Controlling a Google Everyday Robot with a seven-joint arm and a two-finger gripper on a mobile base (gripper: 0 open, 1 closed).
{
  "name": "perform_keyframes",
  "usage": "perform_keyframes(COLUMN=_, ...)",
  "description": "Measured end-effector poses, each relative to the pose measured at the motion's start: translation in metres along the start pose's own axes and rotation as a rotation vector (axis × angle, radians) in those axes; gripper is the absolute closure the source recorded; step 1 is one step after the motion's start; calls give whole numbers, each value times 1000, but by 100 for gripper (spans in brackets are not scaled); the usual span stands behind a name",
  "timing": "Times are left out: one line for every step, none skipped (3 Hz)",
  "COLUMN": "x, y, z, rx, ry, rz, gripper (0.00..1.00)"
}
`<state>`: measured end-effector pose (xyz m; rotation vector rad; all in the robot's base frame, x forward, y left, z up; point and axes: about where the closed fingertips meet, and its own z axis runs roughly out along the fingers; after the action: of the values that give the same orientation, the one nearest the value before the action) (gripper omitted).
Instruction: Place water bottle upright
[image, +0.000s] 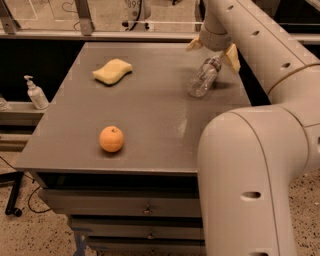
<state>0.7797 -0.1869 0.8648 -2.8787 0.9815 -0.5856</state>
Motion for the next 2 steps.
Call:
perform_keyframes(x=-1, y=4, z=4, rx=-46, ry=-20, rz=28, gripper=0)
perform_keyframes(x=-6, y=6, z=6, rx=-67, ry=-50, rz=39, gripper=0)
